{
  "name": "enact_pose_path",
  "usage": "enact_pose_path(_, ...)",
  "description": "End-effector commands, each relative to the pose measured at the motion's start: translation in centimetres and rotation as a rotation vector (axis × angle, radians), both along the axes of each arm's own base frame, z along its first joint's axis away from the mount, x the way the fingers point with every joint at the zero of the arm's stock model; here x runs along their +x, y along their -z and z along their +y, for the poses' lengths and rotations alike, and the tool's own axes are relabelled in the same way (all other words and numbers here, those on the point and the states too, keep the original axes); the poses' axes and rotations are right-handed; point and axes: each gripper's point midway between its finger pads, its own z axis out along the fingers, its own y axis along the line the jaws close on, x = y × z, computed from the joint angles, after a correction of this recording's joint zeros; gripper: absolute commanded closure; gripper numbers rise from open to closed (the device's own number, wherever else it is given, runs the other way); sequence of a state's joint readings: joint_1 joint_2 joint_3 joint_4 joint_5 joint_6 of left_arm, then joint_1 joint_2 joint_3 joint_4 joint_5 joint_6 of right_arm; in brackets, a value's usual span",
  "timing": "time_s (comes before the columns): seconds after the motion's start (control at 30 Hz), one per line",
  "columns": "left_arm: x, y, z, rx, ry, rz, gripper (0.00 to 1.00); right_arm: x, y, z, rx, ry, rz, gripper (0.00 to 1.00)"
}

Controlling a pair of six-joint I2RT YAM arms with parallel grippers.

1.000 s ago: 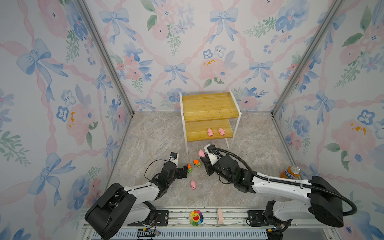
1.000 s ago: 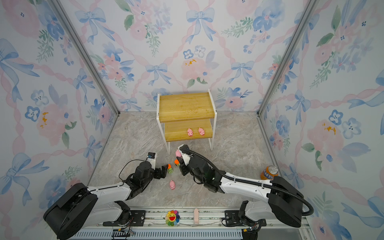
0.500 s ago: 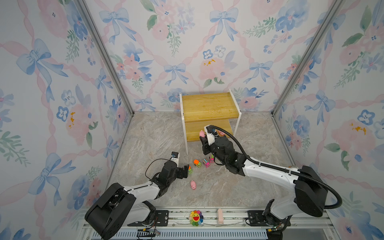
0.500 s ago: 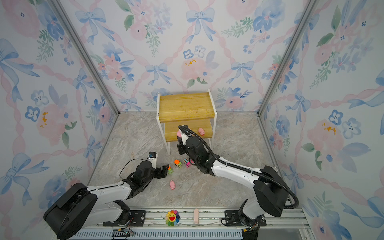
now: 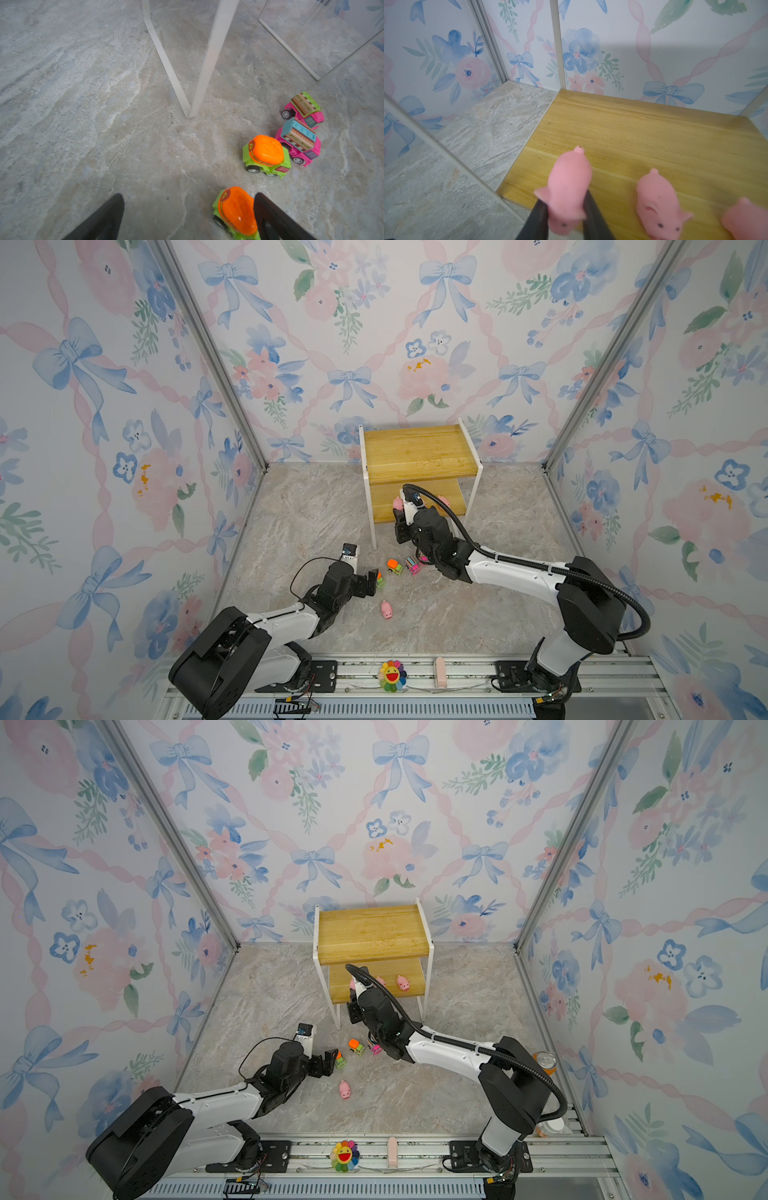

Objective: Place and organize the plastic toys onto the shelf
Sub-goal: 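Lift the pig with the right gripper and carry it to the lower shelf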

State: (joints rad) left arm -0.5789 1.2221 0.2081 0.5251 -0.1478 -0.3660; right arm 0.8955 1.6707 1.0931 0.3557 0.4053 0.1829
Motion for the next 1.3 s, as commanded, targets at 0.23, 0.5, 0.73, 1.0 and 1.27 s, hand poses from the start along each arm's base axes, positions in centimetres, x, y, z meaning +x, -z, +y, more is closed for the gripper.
enact_pose_path(0.23, 0.2, -0.2, 0.0, 0.013, 0.007, -0.005, 0.02, 1.8, 0.6, -0.5, 0.034, 0.034, 0.025, 0.72)
enact_pose_path(0.5, 0.3, -0.2, 0.1, 0.012, 0.002, -0.007, 0.02, 2.2, 1.4, -0.6, 0.035, 0.022, 0.05, 0.72)
enact_pose_path(0.73, 0.3, -0.2, 0.1, 0.013, 0.001, -0.007, 0.02, 2.6, 1.6, -0.4, 0.039, 0.021, 0.059, 0.72)
enact_pose_path(1.0, 0.2, -0.1, 0.2, 0.015, 0.001, -0.005, 0.02, 3.0, 2.3, -0.2, 0.027, 0.026, 0.071, 0.71)
enact_pose_path(1.27, 0.3, -0.1, 0.2, 0.013, 0.0, -0.005, 0.02, 3.0, 2.6, -0.4, 0.02, 0.032, 0.075, 0.7)
